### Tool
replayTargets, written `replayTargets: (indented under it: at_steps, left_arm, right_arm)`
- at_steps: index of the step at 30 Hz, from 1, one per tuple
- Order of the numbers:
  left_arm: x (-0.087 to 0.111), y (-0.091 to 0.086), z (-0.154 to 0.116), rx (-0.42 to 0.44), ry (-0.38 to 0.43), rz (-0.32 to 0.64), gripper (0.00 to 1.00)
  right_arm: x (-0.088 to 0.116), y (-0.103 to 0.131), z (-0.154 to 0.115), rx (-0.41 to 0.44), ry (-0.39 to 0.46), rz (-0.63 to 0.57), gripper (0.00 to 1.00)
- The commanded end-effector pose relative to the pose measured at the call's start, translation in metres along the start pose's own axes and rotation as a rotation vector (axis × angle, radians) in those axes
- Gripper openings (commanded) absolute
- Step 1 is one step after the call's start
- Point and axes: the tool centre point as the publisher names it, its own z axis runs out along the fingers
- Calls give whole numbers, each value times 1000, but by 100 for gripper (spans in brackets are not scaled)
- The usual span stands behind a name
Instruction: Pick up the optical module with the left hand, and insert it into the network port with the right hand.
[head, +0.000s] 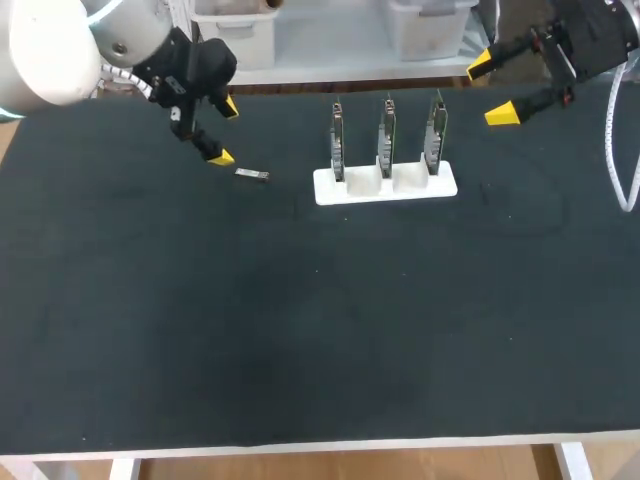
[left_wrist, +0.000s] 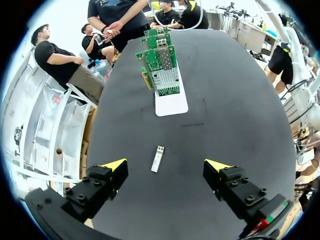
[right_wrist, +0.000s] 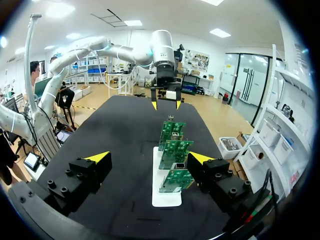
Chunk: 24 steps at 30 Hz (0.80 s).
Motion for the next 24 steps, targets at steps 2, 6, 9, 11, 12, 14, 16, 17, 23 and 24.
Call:
replayTargets:
  at_steps: [2,6,9,11,12,14,16,17,23,24]
  left_arm:
    - [3,9,12,35,-5,4,100]
    - [8,9,17,46,-5,1,100]
    - [10,9,19,49,-5,0,100]
    - [10,9,20,49,-6,0,100]
    - [11,9,21,49,-8,0,100]
    - [10,9,24,53,-14,0,100]
    - [9,7,27,58,-29,2,100]
    - [8,7,29,65,-43,2,100]
    - [3,3,29,93,-60,10,100]
    - [3,3,29,93,-60,10,100]
  right_arm:
    - [0,-1,0,-1,0,0,100]
    - [0,-1,0,-1,0,0,100]
    - [0,-1,0,-1,0,0,100]
    - [0,-1,0,-1,0,0,100]
    - [0,-1,0,-1,0,0,100]
    - [0,-1,0,-1,0,0,100]
    - [0,-1,0,-1,0,0,100]
    - [0,-1,0,-1,0,0,100]
    - [0,-1,0,-1,0,0,100]
    - [0,-1,0,-1,0,0,100]
